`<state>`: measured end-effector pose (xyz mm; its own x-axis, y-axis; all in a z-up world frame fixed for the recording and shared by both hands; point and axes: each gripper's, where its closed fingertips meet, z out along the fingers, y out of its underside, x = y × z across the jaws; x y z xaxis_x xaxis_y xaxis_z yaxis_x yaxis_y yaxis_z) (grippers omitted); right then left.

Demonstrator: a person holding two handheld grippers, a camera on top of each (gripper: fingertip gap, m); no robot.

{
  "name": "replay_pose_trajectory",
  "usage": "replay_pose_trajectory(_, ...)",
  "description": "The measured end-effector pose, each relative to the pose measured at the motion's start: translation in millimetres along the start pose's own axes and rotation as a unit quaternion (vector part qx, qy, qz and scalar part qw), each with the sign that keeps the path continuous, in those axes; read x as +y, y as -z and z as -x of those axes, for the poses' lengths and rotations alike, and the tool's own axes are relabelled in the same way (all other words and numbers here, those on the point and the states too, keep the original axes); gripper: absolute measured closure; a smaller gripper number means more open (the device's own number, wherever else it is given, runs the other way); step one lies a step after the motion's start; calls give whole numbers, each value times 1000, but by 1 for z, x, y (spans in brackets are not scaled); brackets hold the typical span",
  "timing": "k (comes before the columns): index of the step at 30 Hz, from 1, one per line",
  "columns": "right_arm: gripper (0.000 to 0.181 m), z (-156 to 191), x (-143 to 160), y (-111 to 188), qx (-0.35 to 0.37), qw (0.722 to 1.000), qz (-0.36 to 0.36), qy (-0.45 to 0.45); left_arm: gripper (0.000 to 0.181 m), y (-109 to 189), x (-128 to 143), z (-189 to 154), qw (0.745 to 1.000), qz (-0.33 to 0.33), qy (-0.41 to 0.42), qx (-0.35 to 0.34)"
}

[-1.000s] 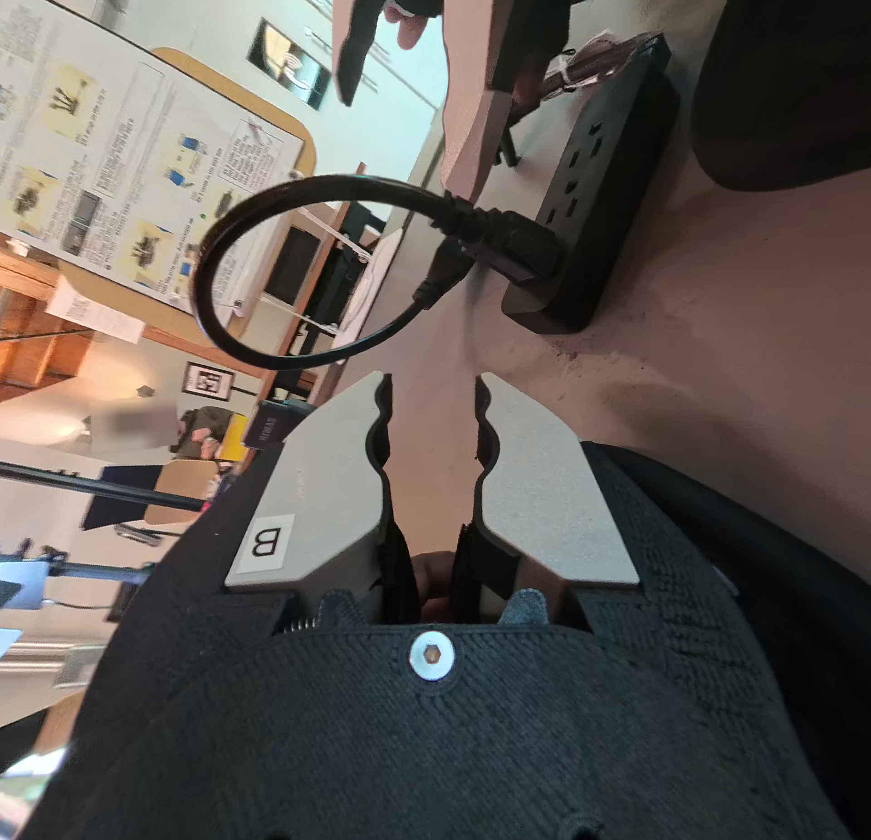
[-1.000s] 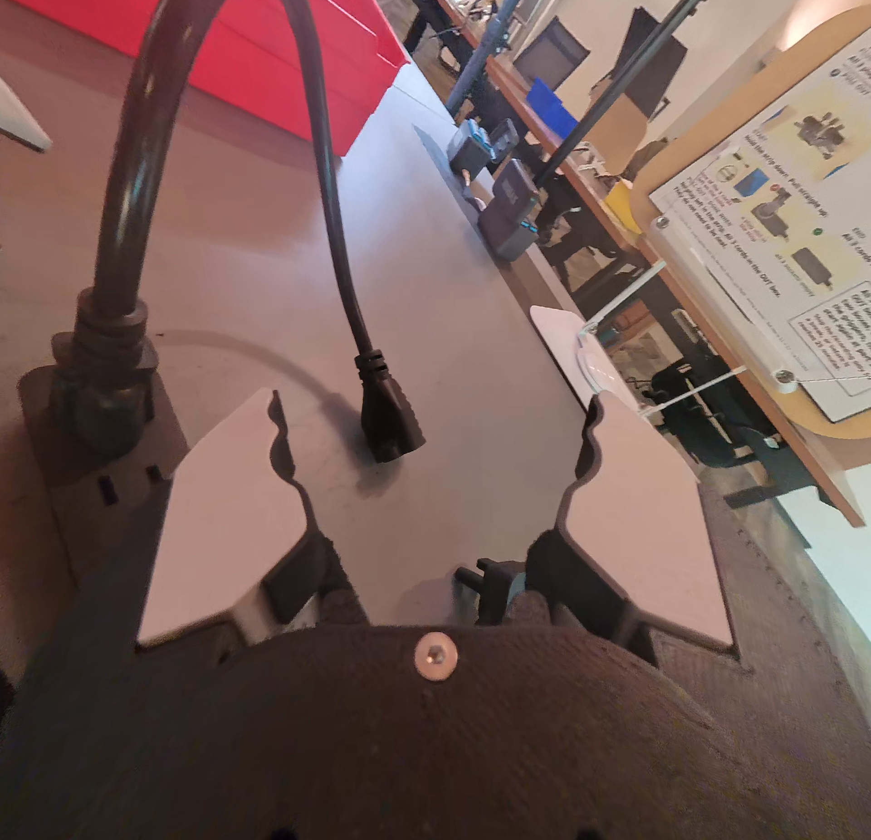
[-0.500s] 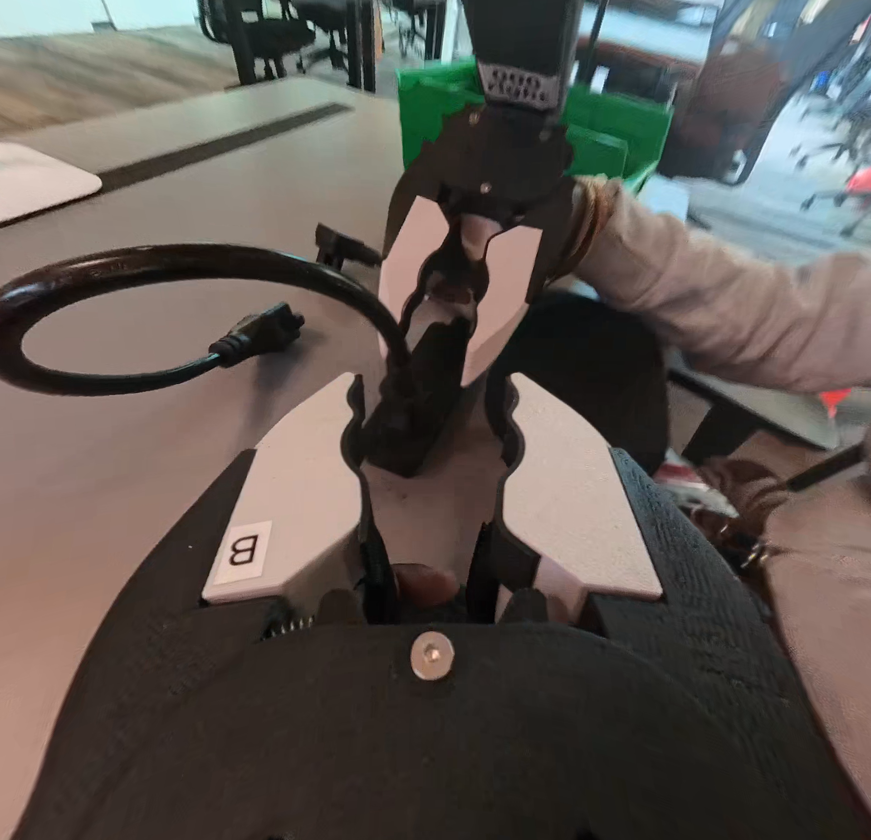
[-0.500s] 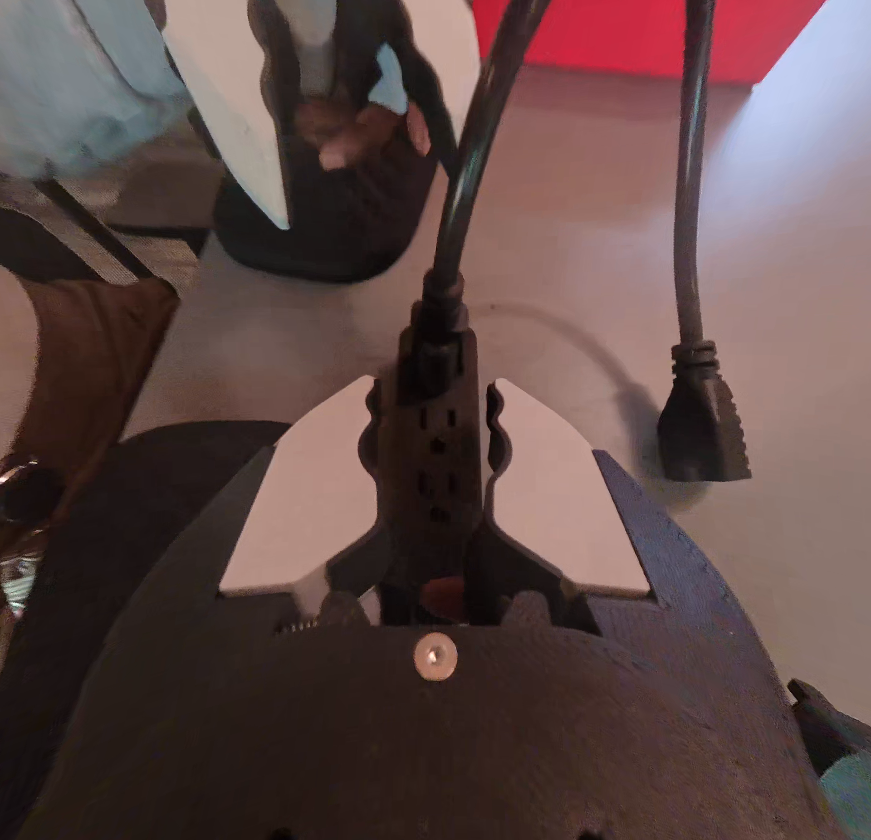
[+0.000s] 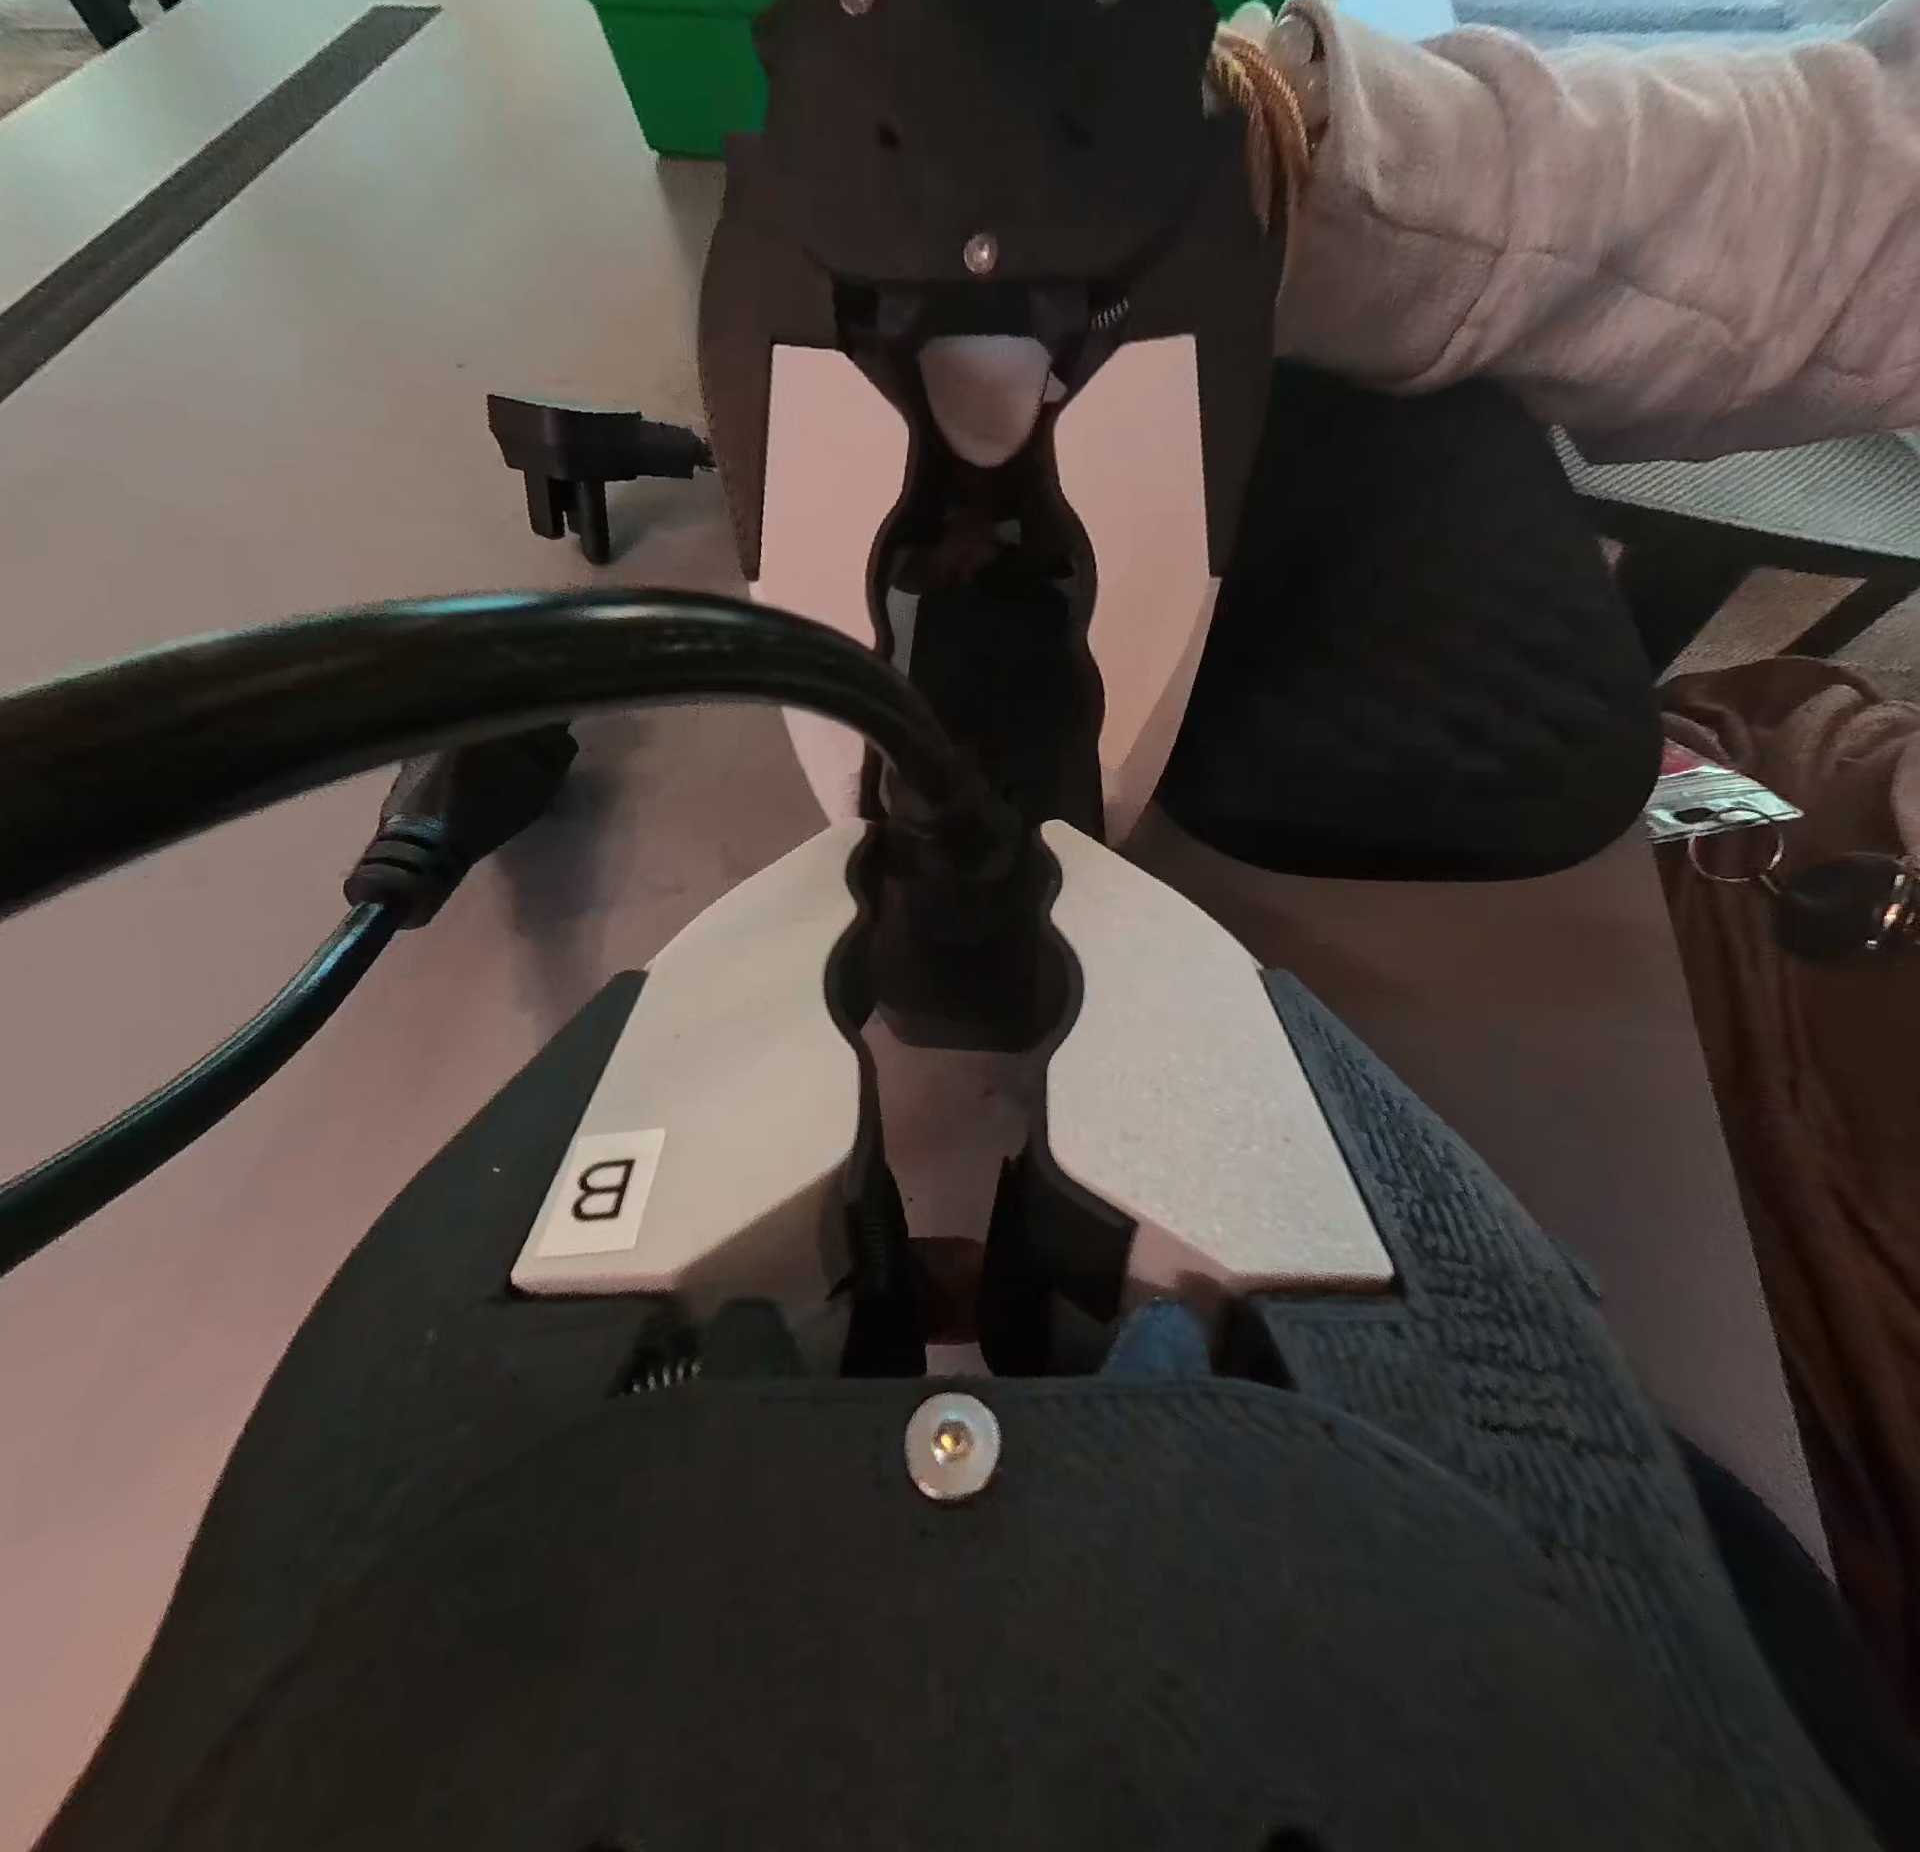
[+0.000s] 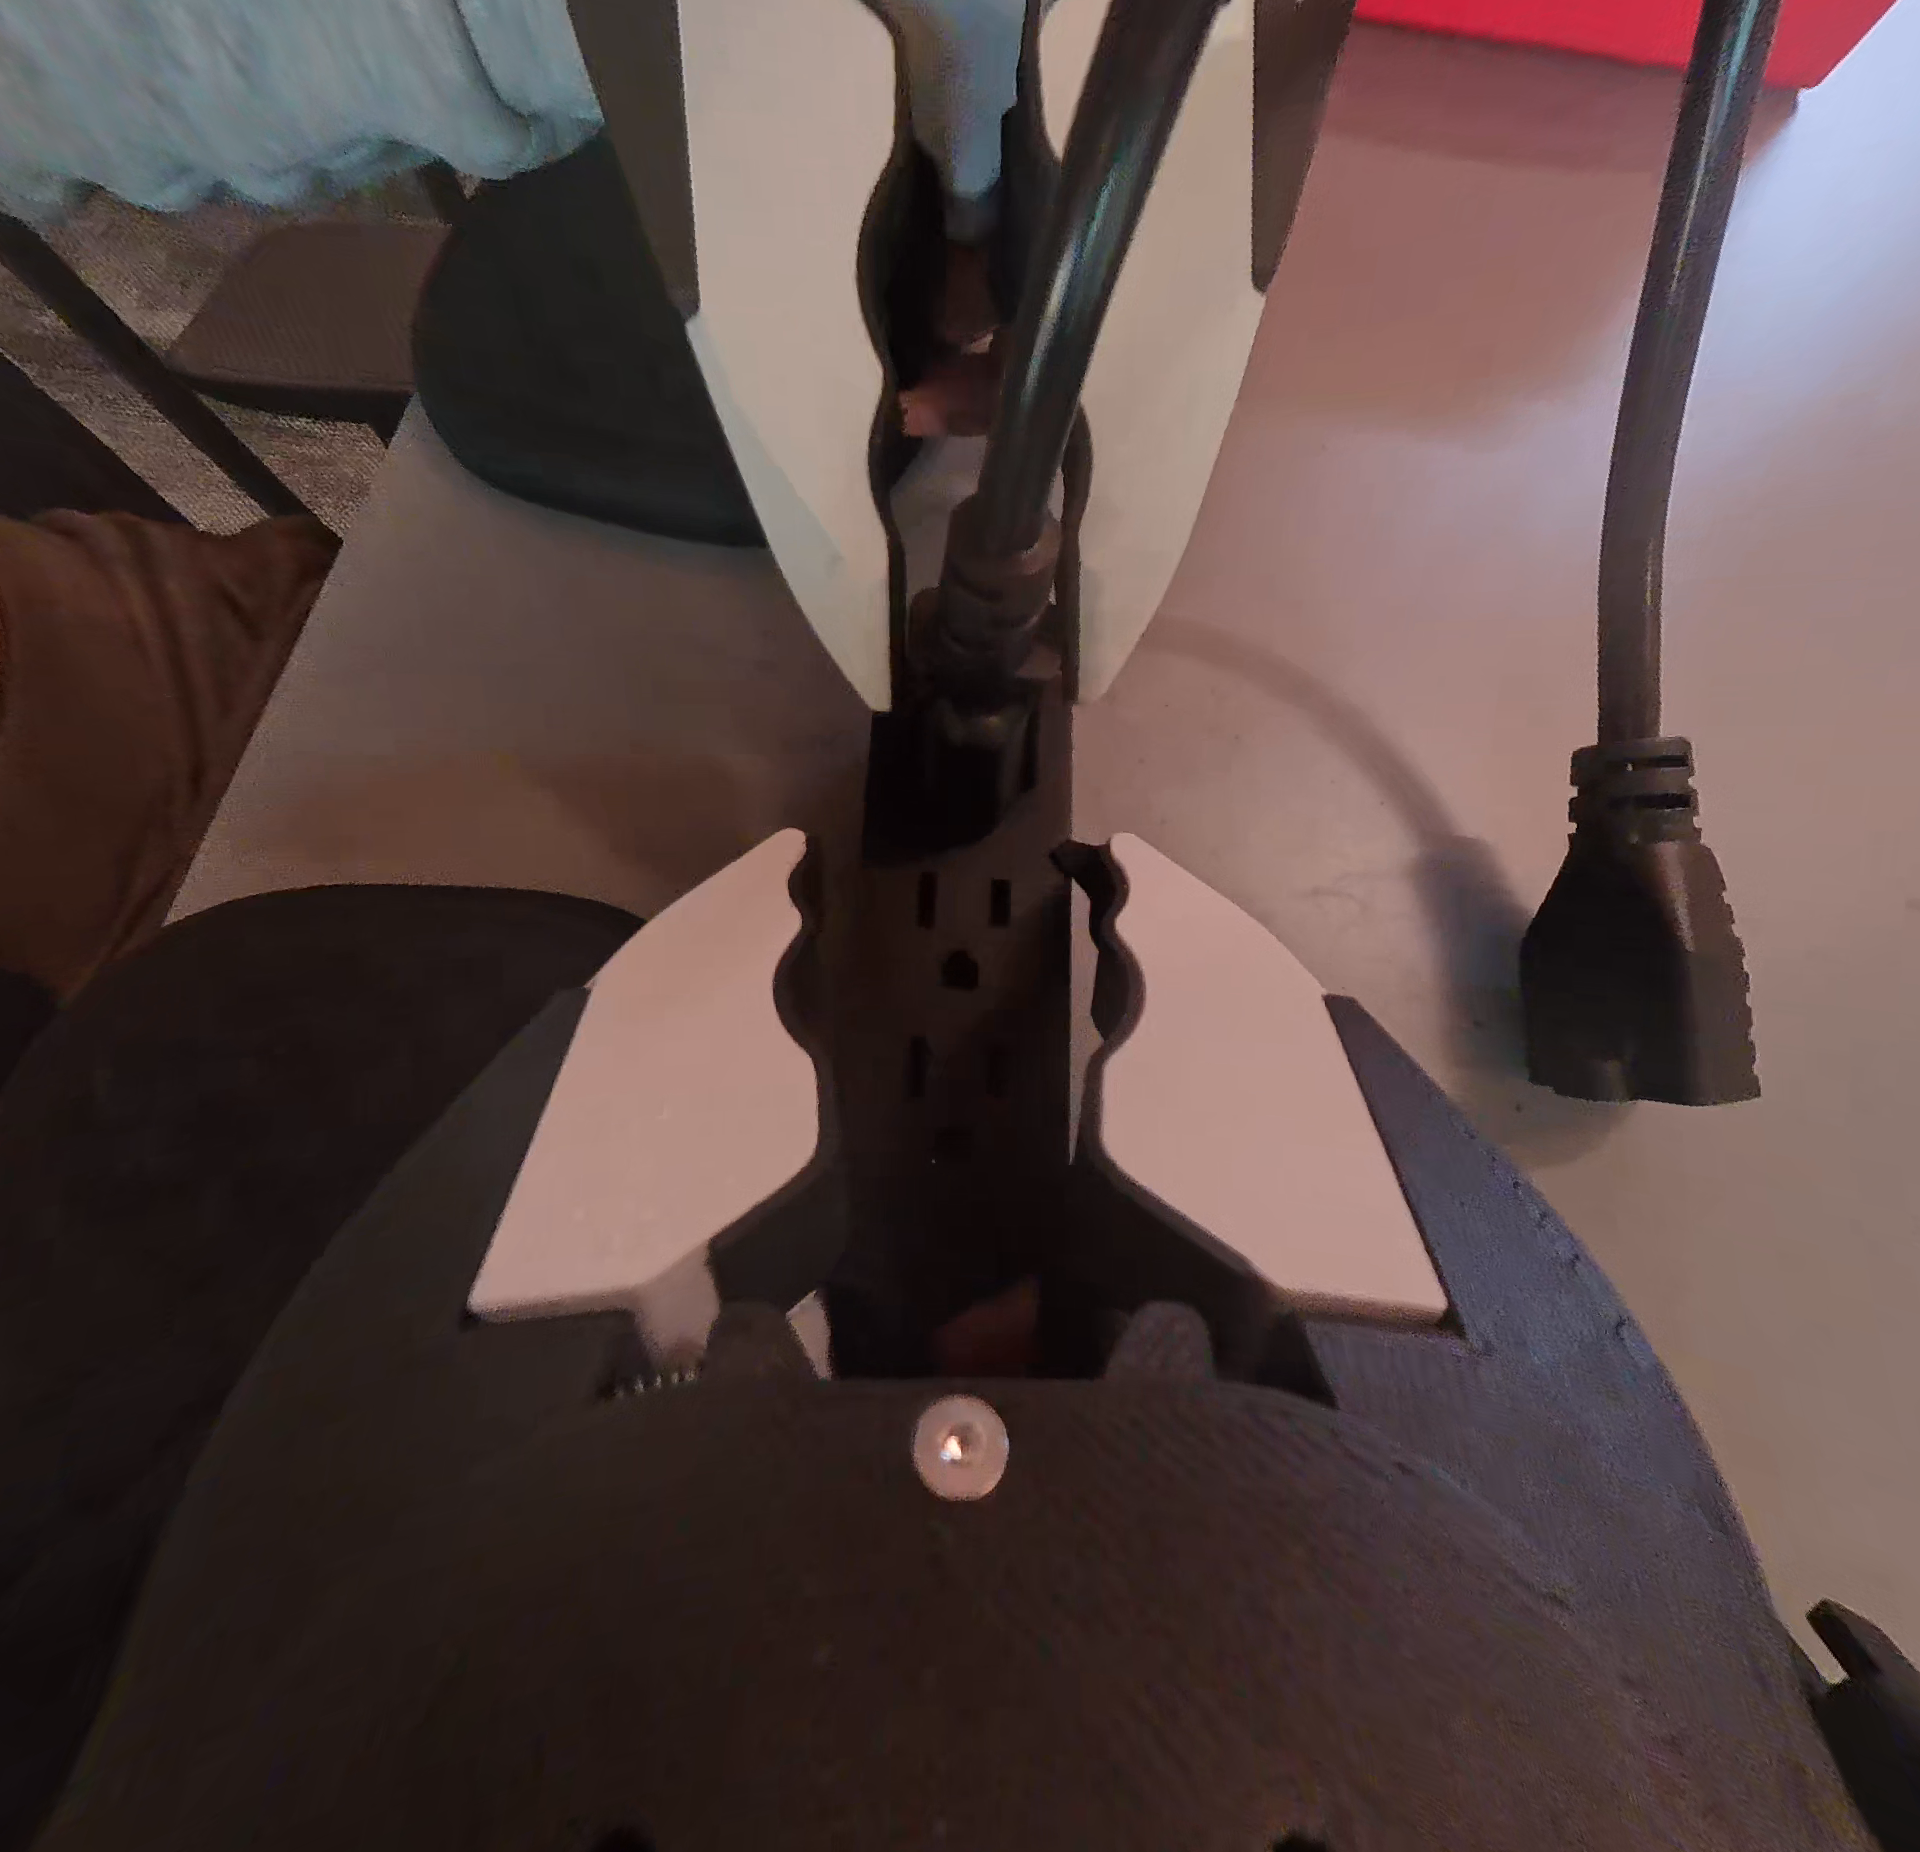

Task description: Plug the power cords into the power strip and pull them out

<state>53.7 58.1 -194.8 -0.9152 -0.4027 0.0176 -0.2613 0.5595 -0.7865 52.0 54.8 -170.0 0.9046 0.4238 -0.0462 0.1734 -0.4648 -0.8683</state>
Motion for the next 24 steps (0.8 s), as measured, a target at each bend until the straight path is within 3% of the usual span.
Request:
replay_pose_trajectory(7,136,-3,3,-1,10,1000,0,8,157,-2,-3,-1,999,-36,-9,21)
replay_pose_trajectory(10,136,-3,3,-1,8,1000,-1,6,148,-2,-5,4,998,-67,-19,2)
replay_pose_trajectory(17,135,-3,3,-1,6,1000,-3,2,151,9,-16,2,988,-126,-77,-37)
replay_pose_trajectory(24,135,-3,3,-1,5,1000,-5,1,155,1,-9,3,985,-73,-137,-74)
